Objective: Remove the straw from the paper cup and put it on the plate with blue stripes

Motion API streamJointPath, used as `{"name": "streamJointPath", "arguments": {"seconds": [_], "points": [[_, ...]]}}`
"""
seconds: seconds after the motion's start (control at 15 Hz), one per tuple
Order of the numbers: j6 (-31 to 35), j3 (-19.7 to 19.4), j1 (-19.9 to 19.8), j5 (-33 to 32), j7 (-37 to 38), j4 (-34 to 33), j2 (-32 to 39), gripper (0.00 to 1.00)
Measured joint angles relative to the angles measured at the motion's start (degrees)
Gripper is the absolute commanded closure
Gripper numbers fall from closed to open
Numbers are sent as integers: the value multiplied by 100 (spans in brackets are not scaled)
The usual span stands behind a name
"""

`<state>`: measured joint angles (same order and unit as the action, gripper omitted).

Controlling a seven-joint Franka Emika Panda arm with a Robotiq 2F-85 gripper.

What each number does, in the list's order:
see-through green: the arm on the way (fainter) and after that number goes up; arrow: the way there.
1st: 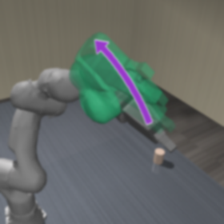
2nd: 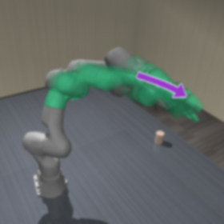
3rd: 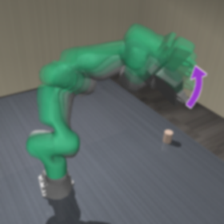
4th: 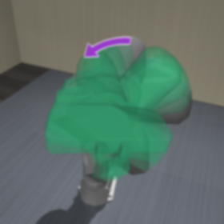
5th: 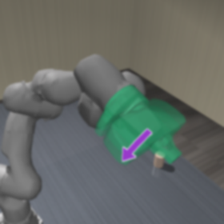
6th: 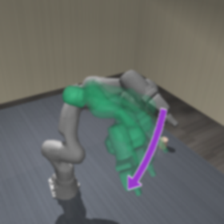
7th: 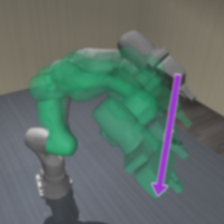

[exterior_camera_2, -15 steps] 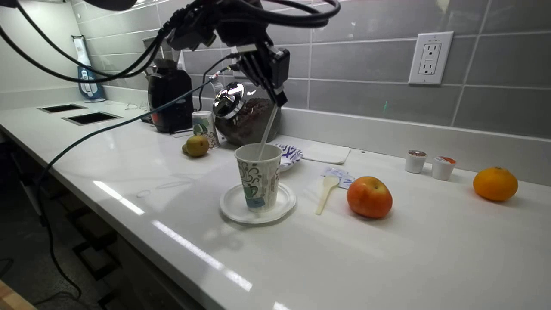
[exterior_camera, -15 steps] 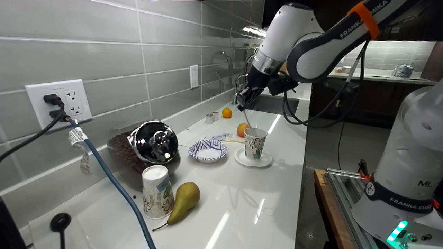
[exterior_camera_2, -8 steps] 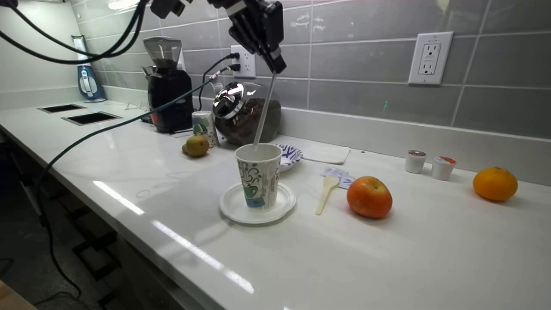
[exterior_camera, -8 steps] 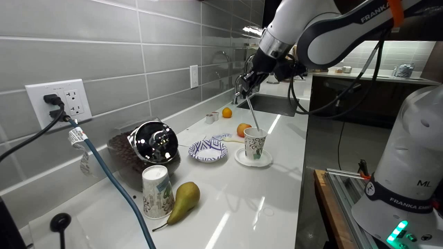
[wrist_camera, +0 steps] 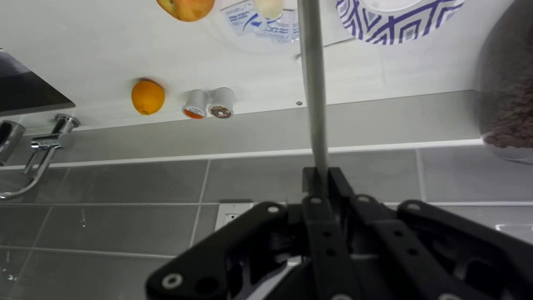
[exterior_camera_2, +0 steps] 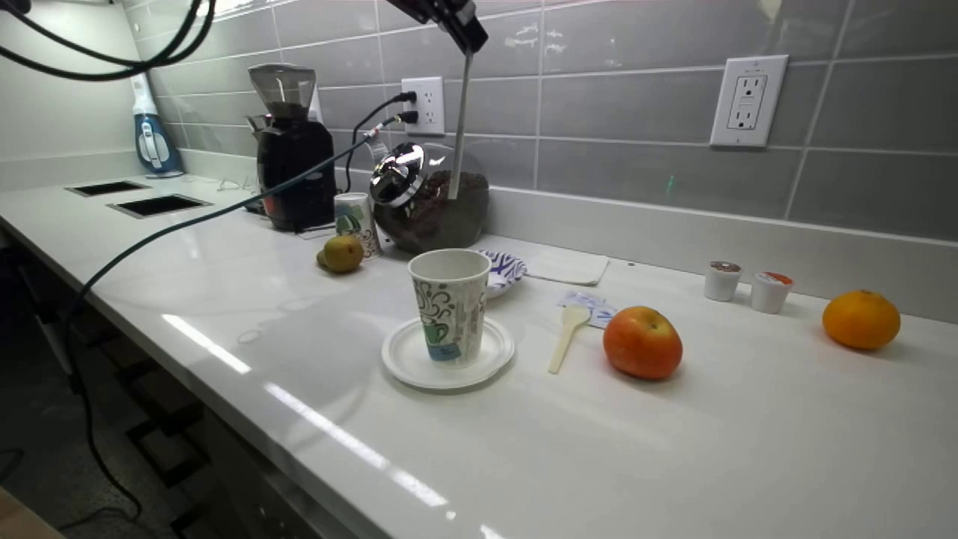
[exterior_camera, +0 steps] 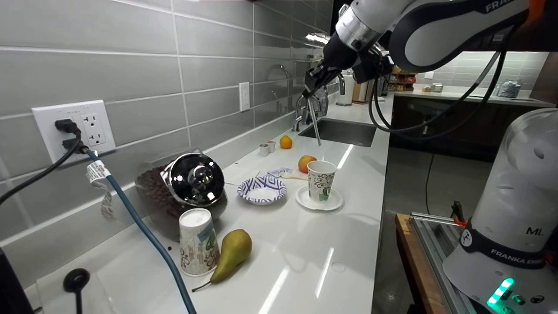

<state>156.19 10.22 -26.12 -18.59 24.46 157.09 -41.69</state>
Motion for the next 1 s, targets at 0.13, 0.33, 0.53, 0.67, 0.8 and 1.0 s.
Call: {"name": "streamJointPath", "arguments": {"seconds": [0.13, 0.33, 0.53, 0.67, 0.8, 1.0], "points": [[103, -158, 258, 118, -179, 5, 30, 98], [319, -495, 764, 468, -585, 5, 219, 98], [620, -886, 1269, 836, -1063, -33, 583, 98], [771, -1132, 1501, 1001, -1357, -121, 854, 98], [891, -1339, 1614, 1079, -1624, -234, 1113, 98], [1176, -1665, 1805, 1198, -2071, -392, 1514, 98]]}}
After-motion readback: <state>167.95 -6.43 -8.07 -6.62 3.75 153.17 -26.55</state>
